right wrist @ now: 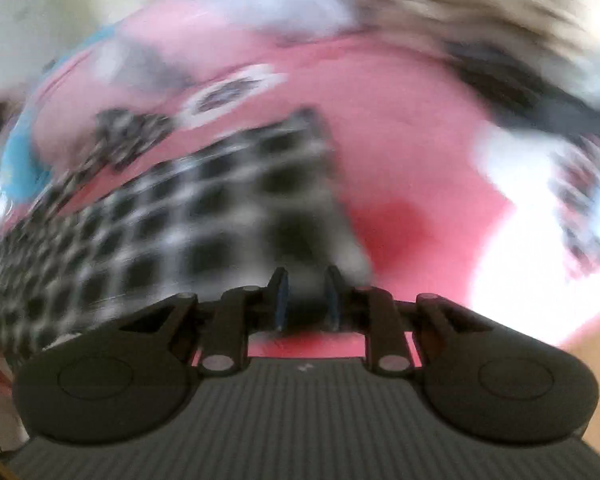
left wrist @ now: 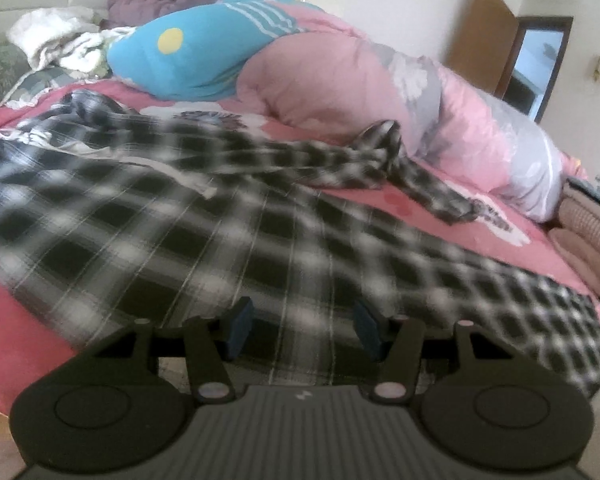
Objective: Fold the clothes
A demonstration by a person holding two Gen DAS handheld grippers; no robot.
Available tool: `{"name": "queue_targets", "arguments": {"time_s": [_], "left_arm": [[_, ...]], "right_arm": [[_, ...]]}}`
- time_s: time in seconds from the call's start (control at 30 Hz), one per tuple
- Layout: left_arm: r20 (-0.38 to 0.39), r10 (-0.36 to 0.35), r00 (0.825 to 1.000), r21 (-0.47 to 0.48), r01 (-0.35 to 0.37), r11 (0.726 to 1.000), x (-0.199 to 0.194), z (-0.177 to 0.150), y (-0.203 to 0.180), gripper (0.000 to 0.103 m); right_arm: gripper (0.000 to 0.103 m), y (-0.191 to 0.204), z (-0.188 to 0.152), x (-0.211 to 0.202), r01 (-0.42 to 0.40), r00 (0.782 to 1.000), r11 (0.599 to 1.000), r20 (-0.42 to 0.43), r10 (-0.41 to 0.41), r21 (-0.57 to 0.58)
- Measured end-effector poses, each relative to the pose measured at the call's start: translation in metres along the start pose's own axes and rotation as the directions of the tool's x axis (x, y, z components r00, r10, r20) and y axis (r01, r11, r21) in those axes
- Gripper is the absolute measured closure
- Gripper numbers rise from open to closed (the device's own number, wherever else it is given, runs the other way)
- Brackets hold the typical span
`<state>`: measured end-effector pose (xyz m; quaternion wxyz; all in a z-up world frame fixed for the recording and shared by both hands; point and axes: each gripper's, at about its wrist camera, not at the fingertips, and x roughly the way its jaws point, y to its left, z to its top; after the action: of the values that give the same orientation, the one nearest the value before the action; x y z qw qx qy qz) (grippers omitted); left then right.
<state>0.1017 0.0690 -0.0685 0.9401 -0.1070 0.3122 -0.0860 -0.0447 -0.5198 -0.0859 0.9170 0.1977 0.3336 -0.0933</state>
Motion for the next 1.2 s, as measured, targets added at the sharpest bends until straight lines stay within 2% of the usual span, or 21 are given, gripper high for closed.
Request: {"name": "queue_targets", "arguments": {"time_s": [0.07, 0.1, 0.17, 0.23, 0.3, 0.37, 0.47, 0.53, 0.6, 0.63, 0.73, 0.8, 0.87, 0.93, 0.97, 1.03, 1.07, 1.13, 1.2], "left_arm": [[-0.013, 0.02, 1.0, 0.021, -0.019, 1.0, 0.002, -0.002, -0.003, 0.047], [-0.019, 0.032, 0.999, 0.03, -0.032, 0.999, 0.004, -0.003, -0.005, 0.047], [-0.028, 0.061, 0.998, 0.048, -0.06, 0.997, 0.007, -0.005, -0.008, 0.047], [-0.029, 0.077, 0.997, 0.05, -0.076, 0.996, 0.008, -0.006, -0.009, 0.047], [-0.029, 0.087, 0.996, 0.051, -0.086, 0.995, 0.008, -0.006, -0.01, 0.047], [-0.029, 0.097, 0.995, 0.052, -0.095, 0.994, 0.007, -0.007, -0.011, 0.047], [-0.03, 0.101, 0.994, 0.053, -0.099, 0.994, 0.008, -0.006, -0.011, 0.047], [-0.029, 0.097, 0.995, 0.049, -0.096, 0.994, 0.008, -0.006, -0.009, 0.047], [-0.026, 0.097, 0.995, 0.049, -0.095, 0.994, 0.007, -0.006, -0.007, 0.047], [-0.026, 0.098, 0.995, 0.052, -0.097, 0.994, 0.007, -0.006, -0.005, 0.047], [-0.023, 0.104, 0.994, 0.05, -0.103, 0.993, 0.006, -0.005, -0.001, 0.047], [-0.022, 0.103, 0.994, 0.043, -0.102, 0.994, 0.005, -0.005, 0.001, 0.047], [-0.023, 0.111, 0.994, 0.041, -0.11, 0.993, 0.003, -0.005, 0.002, 0.047], [-0.023, 0.117, 0.993, 0.037, -0.116, 0.993, 0.0, -0.006, 0.003, 0.047], [-0.023, 0.119, 0.993, 0.035, -0.118, 0.992, -0.001, -0.006, 0.004, 0.047], [-0.022, 0.124, 0.992, 0.033, -0.123, 0.992, -0.002, -0.007, 0.006, 0.047], [-0.021, 0.125, 0.992, 0.031, -0.125, 0.992, -0.003, -0.008, 0.008, 0.047], [-0.018, 0.128, 0.992, 0.025, -0.127, 0.992, -0.004, -0.009, 0.012, 0.047], [-0.017, 0.129, 0.991, 0.021, -0.129, 0.991, -0.004, -0.01, 0.016, 0.047]], "right_arm": [[0.081, 0.0, -0.004, -0.016, 0.081, 0.997, 0.997, -0.002, -0.081, -0.002], [0.081, 0.005, -0.002, -0.021, 0.067, 0.998, 0.998, 0.006, -0.067, -0.01], [0.081, 0.022, 0.009, -0.029, -0.007, 0.999, 1.0, 0.039, 0.008, -0.024], [0.081, 0.056, 0.023, -0.031, -0.09, 0.994, 0.991, 0.053, 0.096, -0.103], [0.081, 0.096, 0.04, -0.019, -0.17, 0.984, 0.959, 0.012, 0.178, -0.228], [0.08, 0.144, 0.046, -0.002, -0.238, 0.971, 0.903, -0.065, 0.23, -0.358], [0.079, 0.194, 0.037, 0.032, -0.292, 0.955, 0.827, -0.19, 0.228, -0.48], [0.079, 0.208, 0.023, 0.056, -0.299, 0.945, 0.813, -0.272, 0.181, -0.5], [0.079, 0.205, 0.003, 0.066, -0.278, 0.94, 0.808, -0.322, 0.116, -0.519], [0.079, 0.201, -0.001, 0.059, -0.274, 0.941, 0.803, -0.319, 0.111, -0.529], [0.078, 0.197, -0.005, 0.042, -0.247, 0.927, 0.798, -0.375, 0.029, -0.55], [0.078, 0.2, -0.002, 0.031, -0.217, 0.935, 0.794, -0.353, 0.003, -0.567], [0.078, 0.217, 0.004, 0.027, -0.24, 0.95, 0.797, -0.305, 0.075, -0.553], [0.075, 0.24, 0.006, 0.032, -0.278, 0.953, 0.793, -0.258, 0.157, -0.542], [0.074, 0.251, 0.005, 0.039, -0.304, 0.949, 0.784, -0.242, 0.201, -0.541], [0.073, 0.267, -0.002, 0.056, -0.369, 0.928, 0.773, -0.253, 0.274, -0.517], [0.073, 0.272, -0.007, 0.065, -0.392, 0.918, 0.77, -0.272, 0.289, -0.503], [0.073, 0.273, -0.024, 0.075, -0.403, 0.908, 0.771, -0.324, 0.267, -0.494], [0.073, 0.267, -0.041, 0.063, -0.397, 0.912, 0.767, -0.311, 0.268, -0.504]]}}
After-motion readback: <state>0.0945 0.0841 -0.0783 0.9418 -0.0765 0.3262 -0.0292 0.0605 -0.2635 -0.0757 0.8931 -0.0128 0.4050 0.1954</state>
